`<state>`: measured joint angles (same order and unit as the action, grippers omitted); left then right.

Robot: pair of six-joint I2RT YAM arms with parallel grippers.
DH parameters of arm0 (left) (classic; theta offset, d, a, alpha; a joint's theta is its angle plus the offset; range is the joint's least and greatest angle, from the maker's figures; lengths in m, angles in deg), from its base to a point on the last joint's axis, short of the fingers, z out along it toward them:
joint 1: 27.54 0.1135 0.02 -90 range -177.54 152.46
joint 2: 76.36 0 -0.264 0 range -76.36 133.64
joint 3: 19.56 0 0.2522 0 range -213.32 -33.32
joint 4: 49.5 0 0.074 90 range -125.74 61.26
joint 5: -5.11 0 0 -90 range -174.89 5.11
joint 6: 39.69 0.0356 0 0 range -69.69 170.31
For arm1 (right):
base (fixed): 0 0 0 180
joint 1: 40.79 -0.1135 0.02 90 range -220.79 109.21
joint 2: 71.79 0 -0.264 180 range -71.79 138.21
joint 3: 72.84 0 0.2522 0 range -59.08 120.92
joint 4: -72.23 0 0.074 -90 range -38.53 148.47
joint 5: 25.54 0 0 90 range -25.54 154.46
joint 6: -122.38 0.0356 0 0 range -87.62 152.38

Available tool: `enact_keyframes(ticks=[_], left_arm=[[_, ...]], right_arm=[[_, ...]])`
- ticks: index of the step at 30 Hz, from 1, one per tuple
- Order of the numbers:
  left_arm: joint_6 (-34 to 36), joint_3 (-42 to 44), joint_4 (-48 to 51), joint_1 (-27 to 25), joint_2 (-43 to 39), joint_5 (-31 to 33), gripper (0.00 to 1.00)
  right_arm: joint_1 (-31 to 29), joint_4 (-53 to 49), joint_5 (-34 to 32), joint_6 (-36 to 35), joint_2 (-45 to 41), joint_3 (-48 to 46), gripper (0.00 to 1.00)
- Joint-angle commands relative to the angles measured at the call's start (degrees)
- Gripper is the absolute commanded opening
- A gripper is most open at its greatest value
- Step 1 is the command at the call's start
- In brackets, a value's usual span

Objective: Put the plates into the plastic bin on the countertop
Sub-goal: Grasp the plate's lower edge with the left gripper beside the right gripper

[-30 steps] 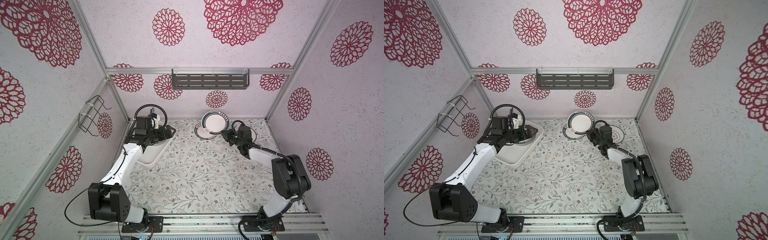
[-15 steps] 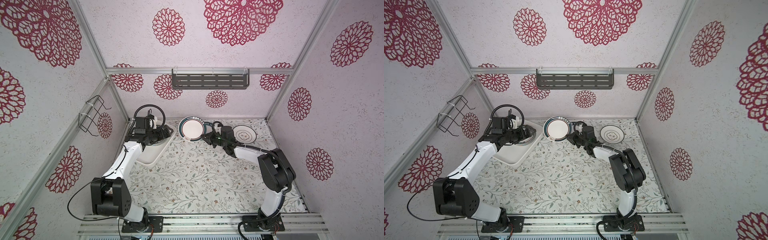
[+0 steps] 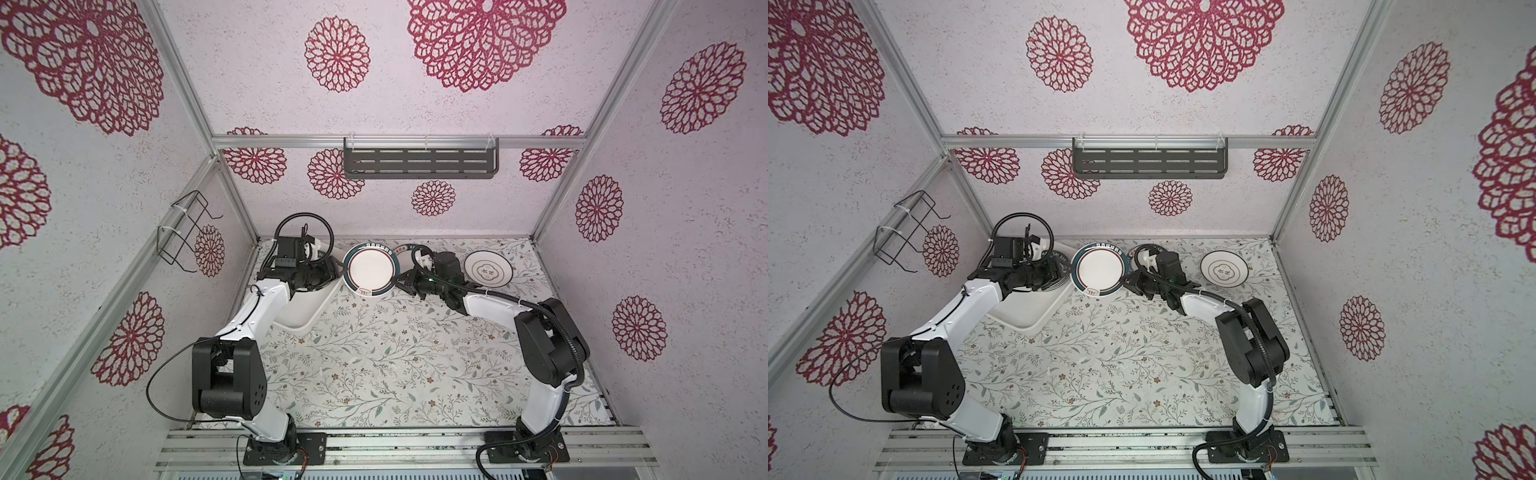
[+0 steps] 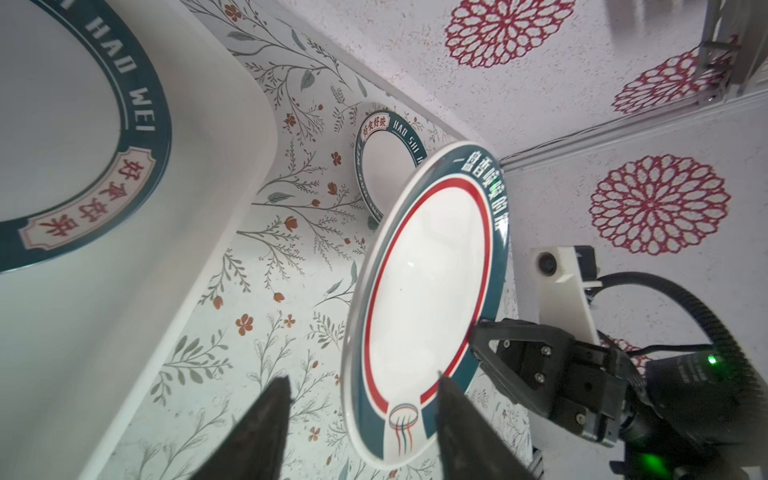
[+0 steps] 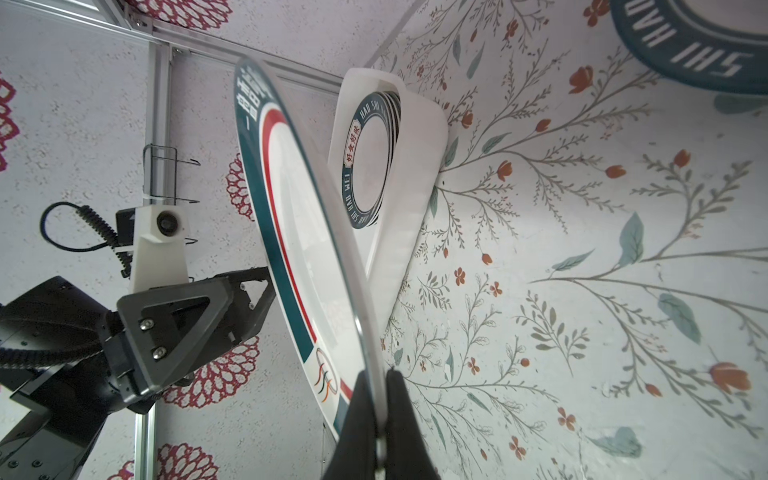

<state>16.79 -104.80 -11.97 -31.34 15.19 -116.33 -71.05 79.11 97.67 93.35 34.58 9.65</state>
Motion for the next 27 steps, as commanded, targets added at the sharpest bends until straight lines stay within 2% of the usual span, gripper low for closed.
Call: enact_keyframes(ticks=[1,5,10,16,23,27], left_arm=[[-0.3,0.7,-2.7,0.4,0.7,-1.9,0.5],[-1.5,1.1,-4.1,0.4,1.2,-3.9,0.47],[-2.3,1.3,-4.6,0.5,1.8,-4.3,0.33],[-2.6,1.3,-4.9,0.5,2.5,-4.4,0.26],[-3.1,1.5,-5.7,0.6,2.8,-5.3,0.02],[-3.4,1.7,-6.3,0.5,2.7,-5.7,0.0]], right_arm=[[-0.4,4.0,2.2,-1.9,-4.2,0.9,0.0],[-0.5,4.1,2.6,-1.7,-3.8,1.0,0.0],[-0.7,4.7,3.3,-1.4,-3.7,1.0,0.0],[-0.8,7.1,5.2,-0.3,-4.0,0.6,0.0],[-0.9,9.5,6.6,1.3,-3.1,0.3,0.0],[-0.9,9.7,6.0,1.3,-3.2,0.1,0.0]])
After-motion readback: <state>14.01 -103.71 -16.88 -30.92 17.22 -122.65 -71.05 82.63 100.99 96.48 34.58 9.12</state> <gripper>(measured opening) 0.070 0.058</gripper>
